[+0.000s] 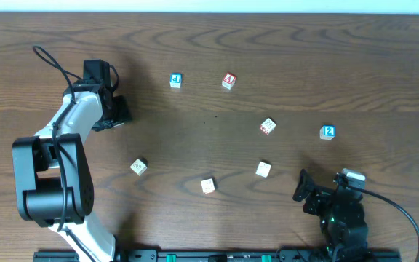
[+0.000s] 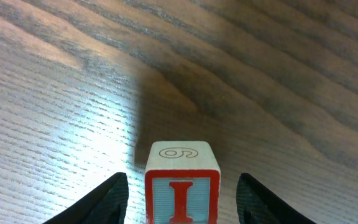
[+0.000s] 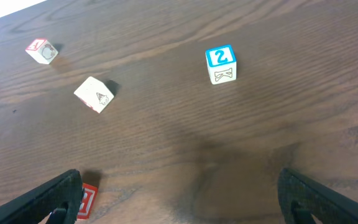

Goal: Spell out Ai2
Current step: 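Close the left gripper on the red 'I' block and lift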

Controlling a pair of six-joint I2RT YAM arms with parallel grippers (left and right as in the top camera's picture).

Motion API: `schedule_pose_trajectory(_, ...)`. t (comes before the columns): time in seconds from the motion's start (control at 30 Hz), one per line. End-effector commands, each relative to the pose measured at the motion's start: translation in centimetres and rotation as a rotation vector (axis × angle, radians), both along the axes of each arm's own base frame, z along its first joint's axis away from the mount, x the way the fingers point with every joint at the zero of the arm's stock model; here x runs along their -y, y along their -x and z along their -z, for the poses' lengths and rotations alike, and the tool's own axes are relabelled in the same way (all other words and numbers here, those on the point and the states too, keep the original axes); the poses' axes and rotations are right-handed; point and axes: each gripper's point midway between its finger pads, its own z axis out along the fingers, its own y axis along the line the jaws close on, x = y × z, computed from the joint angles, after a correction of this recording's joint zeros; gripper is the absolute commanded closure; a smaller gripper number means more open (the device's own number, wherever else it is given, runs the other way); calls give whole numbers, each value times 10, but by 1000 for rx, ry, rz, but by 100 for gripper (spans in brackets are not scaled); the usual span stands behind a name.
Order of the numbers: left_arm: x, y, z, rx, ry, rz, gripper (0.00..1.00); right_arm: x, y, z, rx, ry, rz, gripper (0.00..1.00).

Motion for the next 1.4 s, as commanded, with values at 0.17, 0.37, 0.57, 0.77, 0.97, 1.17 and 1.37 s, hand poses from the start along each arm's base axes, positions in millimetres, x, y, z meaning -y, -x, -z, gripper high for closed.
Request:
schedule_pose_trajectory(0.17,-3,-1,1,-9,-14,-16,50,1,0,0,3,-15,14,1)
schedule_pose_trajectory(0.37,-3,-1,1,-9,-14,-16,55,1,0,0,3,-15,14,1)
schedule_pose_trajectory(0.57,-3,-2,1,-9,-15,-16,57,1,0,0,2,-15,14,1)
schedule_pose_trajectory(0.77,-3,-2,1,-6,-15,-16,61,1,0,0,3,-15,14,1)
schedule_pose_trajectory(0.97,-3,-2,0,-6,-15,-16,64,1,0,0,2,-15,14,1)
schedule_pose_trajectory(1.17,-3,-2,1,-6,-15,-17,68,1,0,0,2,-15,14,1)
schedule_pose_trajectory(1.37,-3,-2,1,-5,-6,-52,73,1,0,0,3,-15,14,1)
